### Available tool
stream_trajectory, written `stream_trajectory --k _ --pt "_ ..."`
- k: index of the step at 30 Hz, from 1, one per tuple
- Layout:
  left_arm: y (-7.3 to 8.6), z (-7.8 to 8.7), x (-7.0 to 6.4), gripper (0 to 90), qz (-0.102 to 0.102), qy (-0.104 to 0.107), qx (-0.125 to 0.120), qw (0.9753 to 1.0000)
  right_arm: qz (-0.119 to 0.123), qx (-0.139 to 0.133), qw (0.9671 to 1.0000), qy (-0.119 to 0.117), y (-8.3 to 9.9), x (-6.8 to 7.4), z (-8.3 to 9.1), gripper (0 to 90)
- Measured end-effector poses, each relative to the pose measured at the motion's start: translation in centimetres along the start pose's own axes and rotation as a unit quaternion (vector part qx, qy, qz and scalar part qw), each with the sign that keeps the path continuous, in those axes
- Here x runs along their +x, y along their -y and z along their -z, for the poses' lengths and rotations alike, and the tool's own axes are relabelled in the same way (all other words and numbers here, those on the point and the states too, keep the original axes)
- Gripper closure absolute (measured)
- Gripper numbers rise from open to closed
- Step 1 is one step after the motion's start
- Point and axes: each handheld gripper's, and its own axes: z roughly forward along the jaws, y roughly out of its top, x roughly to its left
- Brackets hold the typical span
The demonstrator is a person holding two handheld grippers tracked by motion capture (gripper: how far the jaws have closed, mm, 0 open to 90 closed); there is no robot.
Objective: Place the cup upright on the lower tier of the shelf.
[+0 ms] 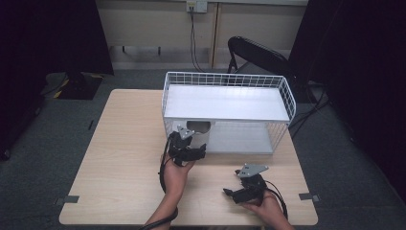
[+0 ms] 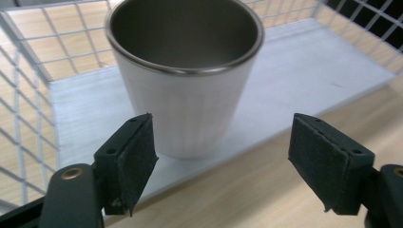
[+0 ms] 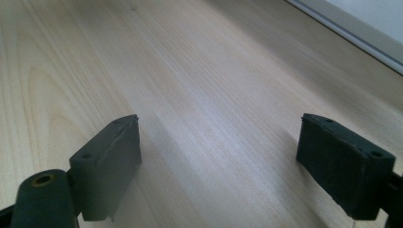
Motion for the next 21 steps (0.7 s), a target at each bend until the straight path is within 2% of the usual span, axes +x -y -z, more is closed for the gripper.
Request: stream_trajectory --k 1,6,15,18,21 --pt "0.0 0.1 0.0 23.3 0.0 0.01 0.004 0.9999 0.0 0.0 1.0 0.0 0.0 0.0 0.0 13.9" --pt "0.2 0.4 0.1 20.8 -0.007 0.033 0.004 0.9994 0.0 0.0 1.0 0.0 0.0 0.0 0.0 13.8" --pt "0.8 1.5 0.3 19.6 -0.036 0.052 0.023 0.9977 -0.001 0.0 1.0 0.001 0.0 0.0 0.0 13.8" --pt "1.0 1.8 0.5 19.0 -0.034 0.06 0.021 0.9974 -0.001 0.0 1.0 0.001 0.0 0.0 0.0 13.8" --pt "1.0 2.2 0.8 18.0 -0.045 0.069 0.024 0.9963 -0.001 0.0 1.0 0.001 0.0 0.0 0.0 13.8"
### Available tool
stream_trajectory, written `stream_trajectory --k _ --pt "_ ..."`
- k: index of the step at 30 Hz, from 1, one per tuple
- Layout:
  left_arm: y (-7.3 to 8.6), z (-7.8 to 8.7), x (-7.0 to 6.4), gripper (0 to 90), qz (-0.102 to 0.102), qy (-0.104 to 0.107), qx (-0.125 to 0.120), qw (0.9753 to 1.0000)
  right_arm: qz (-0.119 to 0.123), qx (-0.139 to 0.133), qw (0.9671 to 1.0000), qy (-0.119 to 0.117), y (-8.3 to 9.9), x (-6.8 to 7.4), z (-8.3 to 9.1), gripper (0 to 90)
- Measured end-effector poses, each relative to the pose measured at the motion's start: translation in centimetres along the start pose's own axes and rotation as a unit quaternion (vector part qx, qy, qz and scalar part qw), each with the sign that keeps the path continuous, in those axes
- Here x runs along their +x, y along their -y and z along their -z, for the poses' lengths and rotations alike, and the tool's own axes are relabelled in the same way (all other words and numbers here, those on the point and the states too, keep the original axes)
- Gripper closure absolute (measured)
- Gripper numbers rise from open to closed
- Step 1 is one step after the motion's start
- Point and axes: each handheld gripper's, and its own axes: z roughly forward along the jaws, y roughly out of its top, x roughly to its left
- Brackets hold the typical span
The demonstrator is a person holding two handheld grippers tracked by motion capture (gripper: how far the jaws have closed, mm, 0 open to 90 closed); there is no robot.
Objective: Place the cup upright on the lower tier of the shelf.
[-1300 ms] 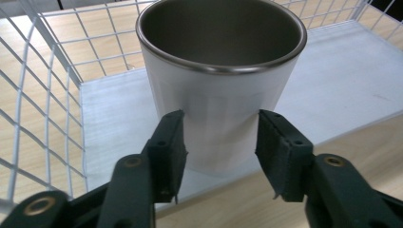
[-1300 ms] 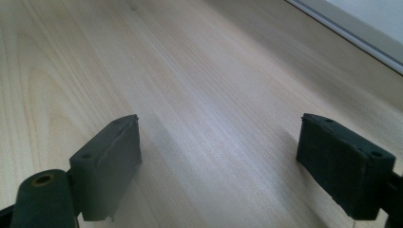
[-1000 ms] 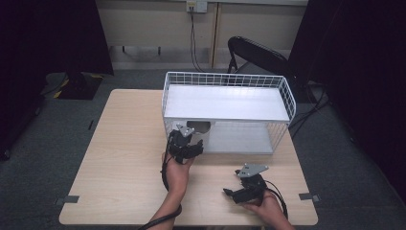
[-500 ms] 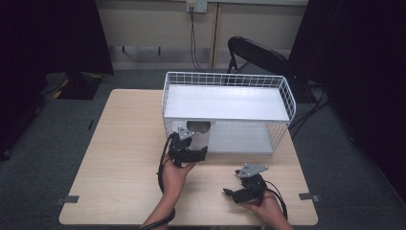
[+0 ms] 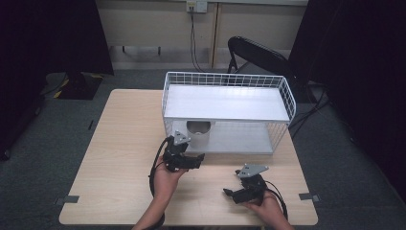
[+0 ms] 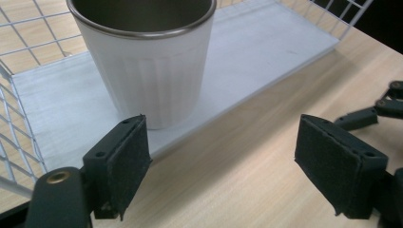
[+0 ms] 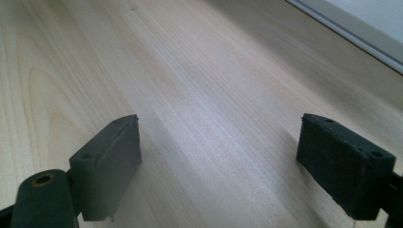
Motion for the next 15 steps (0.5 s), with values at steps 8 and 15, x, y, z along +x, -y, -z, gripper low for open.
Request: stream_trajectory --k 8,15 --pt "0.2 1.3 0.5 17.7 -0.002 0.005 -0.003 1.0 0.0 0.0 1.0 0.0 0.0 0.0 0.0 13.8" --pt "0.8 2.2 0.9 17.9 -0.006 0.005 0.005 1.0 0.0 0.0 1.0 0.0 0.0 0.0 0.0 13.8"
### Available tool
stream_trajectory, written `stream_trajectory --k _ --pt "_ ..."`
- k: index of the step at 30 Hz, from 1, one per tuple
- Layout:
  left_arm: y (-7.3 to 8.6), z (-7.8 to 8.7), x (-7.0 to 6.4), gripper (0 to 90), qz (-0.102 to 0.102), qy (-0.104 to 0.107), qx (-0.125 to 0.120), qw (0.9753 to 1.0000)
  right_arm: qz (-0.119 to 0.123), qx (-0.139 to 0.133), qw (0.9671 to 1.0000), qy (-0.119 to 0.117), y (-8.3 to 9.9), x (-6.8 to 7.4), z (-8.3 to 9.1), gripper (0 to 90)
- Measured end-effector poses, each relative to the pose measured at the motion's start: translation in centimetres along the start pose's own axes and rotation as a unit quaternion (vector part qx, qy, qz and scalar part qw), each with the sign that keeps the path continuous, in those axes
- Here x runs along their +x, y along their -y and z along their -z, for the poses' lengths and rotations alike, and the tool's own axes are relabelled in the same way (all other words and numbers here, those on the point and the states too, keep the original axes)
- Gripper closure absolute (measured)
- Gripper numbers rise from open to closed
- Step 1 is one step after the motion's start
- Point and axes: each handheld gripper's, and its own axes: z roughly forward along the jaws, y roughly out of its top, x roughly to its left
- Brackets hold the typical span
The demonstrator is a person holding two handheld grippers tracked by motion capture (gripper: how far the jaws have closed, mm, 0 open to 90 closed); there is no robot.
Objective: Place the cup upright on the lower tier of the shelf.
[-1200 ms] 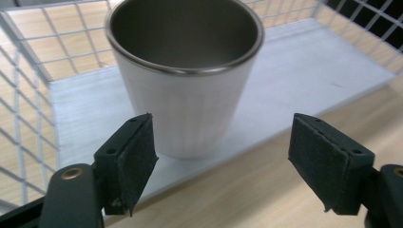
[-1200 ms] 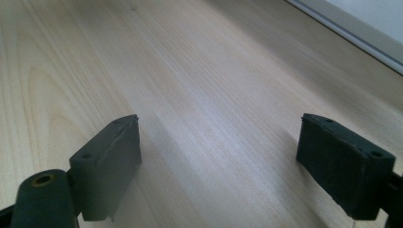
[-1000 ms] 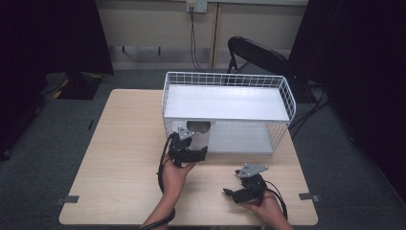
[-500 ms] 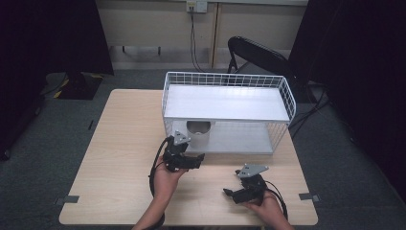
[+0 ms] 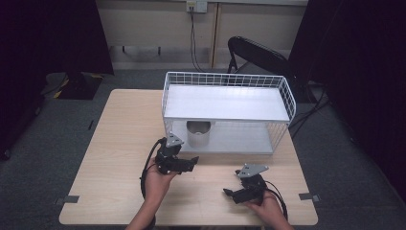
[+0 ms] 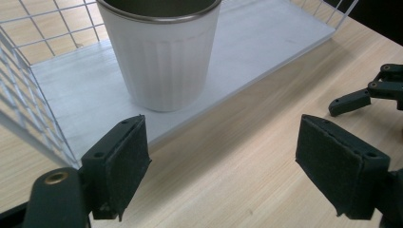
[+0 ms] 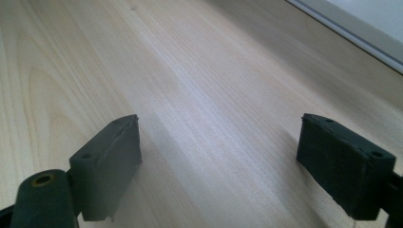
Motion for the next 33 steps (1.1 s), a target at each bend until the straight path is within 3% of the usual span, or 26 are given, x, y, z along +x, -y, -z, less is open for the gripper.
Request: stream_trajectory --k 20,28,33 --pt "1.8 2.1 1.7 18.0 -0.006 0.011 0.004 0.9999 -0.002 0.0 1.0 0.002 0.0 0.1 0.0 13.8" --pt "2.4 2.7 2.2 17.8 -0.02 0.019 0.008 0.9996 -0.002 0.0 1.0 0.003 0.0 0.1 0.0 13.8" --pt "2.8 3.1 2.7 17.8 -0.016 0.02 0.004 0.9997 -0.002 0.0 1.0 0.003 0.0 0.1 0.0 13.8"
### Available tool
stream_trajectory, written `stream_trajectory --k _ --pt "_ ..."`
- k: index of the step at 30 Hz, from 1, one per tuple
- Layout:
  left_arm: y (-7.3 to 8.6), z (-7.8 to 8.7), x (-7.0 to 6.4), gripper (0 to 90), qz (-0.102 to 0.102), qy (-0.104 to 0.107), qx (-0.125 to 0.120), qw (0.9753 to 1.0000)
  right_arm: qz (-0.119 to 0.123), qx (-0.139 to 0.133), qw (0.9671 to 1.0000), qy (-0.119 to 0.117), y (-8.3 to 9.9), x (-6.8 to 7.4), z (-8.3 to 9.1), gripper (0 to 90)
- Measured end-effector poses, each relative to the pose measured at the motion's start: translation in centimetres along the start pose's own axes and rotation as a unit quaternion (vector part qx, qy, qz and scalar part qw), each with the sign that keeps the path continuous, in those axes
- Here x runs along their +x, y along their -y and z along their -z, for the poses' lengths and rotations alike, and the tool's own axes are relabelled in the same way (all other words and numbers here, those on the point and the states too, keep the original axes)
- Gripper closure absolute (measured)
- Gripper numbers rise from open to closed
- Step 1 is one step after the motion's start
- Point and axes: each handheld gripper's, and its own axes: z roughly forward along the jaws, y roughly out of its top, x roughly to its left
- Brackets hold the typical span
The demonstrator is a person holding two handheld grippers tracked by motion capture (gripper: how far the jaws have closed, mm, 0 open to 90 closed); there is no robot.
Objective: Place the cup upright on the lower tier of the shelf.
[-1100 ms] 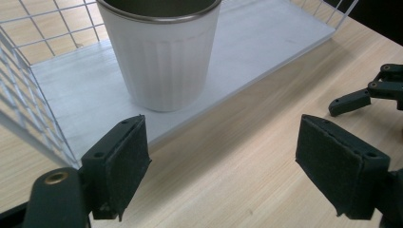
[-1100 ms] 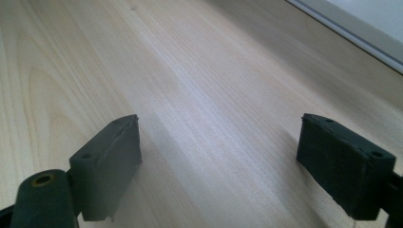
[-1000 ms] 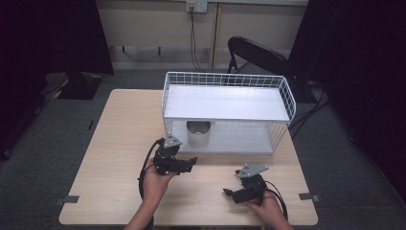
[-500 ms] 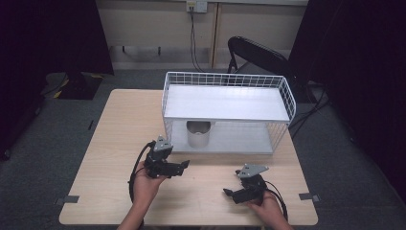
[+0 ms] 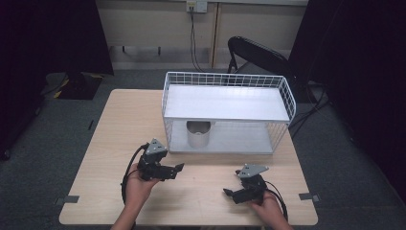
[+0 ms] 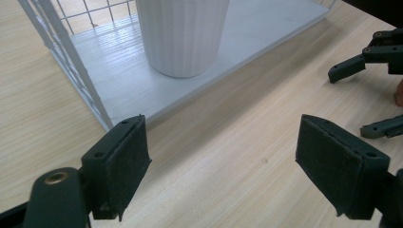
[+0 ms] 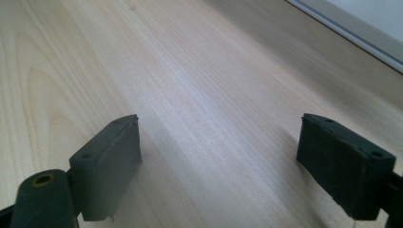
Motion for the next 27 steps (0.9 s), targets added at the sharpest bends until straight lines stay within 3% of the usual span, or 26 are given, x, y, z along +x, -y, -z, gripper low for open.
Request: stream_trajectory --k 27 --pt "2.3 1.8 2.3 16.8 0.01 -0.003 -0.003 0.9999 0.0 0.0 1.0 0.0 0.0 0.0 0.0 13.8"
